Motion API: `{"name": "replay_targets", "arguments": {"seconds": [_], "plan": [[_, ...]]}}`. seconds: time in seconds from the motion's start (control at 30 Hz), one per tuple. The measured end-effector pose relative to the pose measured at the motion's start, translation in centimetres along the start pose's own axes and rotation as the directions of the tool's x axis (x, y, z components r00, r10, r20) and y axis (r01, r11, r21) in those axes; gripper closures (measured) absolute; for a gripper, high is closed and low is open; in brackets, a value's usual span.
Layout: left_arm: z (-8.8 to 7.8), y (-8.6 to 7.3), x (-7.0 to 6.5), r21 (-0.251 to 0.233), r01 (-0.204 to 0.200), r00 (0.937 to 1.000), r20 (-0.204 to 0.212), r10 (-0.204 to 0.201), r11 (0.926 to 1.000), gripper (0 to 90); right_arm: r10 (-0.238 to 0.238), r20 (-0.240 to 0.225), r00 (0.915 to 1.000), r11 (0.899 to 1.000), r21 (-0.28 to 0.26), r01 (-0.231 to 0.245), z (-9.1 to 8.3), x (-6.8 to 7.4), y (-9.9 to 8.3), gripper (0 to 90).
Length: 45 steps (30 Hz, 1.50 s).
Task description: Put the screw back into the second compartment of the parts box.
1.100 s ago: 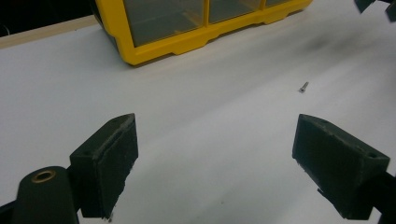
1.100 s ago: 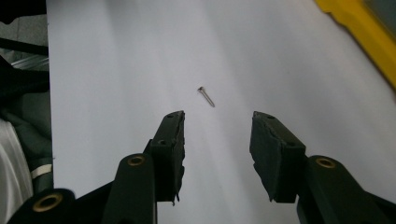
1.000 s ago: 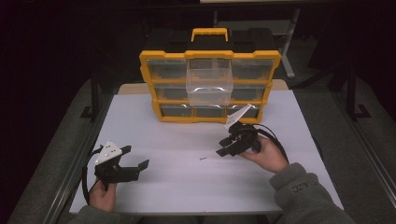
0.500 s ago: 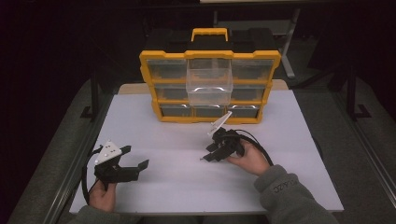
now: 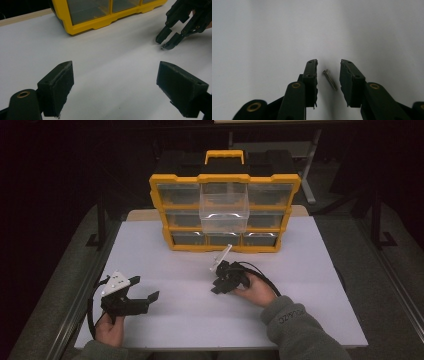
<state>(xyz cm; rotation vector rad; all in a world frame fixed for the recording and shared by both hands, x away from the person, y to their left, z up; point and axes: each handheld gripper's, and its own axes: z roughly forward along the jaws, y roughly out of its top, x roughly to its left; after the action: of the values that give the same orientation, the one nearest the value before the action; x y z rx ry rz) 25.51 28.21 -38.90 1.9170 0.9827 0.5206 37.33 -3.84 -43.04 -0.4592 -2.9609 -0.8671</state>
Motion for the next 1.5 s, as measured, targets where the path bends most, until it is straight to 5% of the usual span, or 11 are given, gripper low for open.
{"name": "replay_targets", "arguments": {"seconds": [0.13, 0.23, 0.37, 0.4, 0.6, 0.7, 1.07, 1.5], "plan": [[0.0, 0.0, 0.0, -0.002, 0.000, 1.0000, -0.001, 0.000, 1.0000, 13.9, -0.057, 0.026, 0.9980, 0.998, -0.002, 0.057, 0.4, 0.0, 0.3, 80.0], [-0.1, 0.0, 0.0, -0.005, -0.003, 1.0000, -0.003, 0.003, 1.0000, 13.9, -0.047, 0.030, 0.9985, 0.999, 0.003, 0.047, 0.4, 0.0, 0.2, 86.3], [-0.1, 0.0, 0.1, -0.005, -0.001, 1.0000, -0.005, 0.001, 1.0000, 13.9, 0.005, 0.006, 1.0000, 1.000, 0.014, -0.005, 0.2, 0.0, 0.0, 86.6], [-0.1, 0.0, 0.1, -0.006, -0.002, 1.0000, -0.005, 0.002, 1.0000, 13.9, -0.033, 0.008, 0.9994, 0.999, -0.008, 0.033, 0.3, -0.3, 0.0, 86.8], [-0.2, 0.0, 0.2, -0.005, -0.003, 1.0000, -0.004, 0.003, 1.0000, 13.9, 0.017, -0.034, 0.9993, 0.999, -0.034, -0.018, -0.4, -0.6, -0.6, 86.9], [-0.1, 0.0, 0.2, -0.009, -0.001, 1.0000, -0.004, 0.001, 1.0000, 13.9, 0.002, -0.035, 0.9994, 0.998, -0.066, -0.004, -1.2, -0.7, -0.9, 86.8], [-0.1, 0.1, 0.1, -0.007, -0.005, 1.0000, -0.002, 0.005, 1.0000, 13.9, 0.057, -0.018, 0.9982, 0.991, -0.116, -0.059, -5.4, -1.0, -3.3, 86.8], [-0.1, 0.1, 0.0, -0.003, -0.004, 1.0000, -0.003, 0.004, 1.0000, 13.9, 0.129, -0.005, 0.9916, 0.979, -0.159, -0.128, -12.8, -1.6, -4.7, 86.4]]}}
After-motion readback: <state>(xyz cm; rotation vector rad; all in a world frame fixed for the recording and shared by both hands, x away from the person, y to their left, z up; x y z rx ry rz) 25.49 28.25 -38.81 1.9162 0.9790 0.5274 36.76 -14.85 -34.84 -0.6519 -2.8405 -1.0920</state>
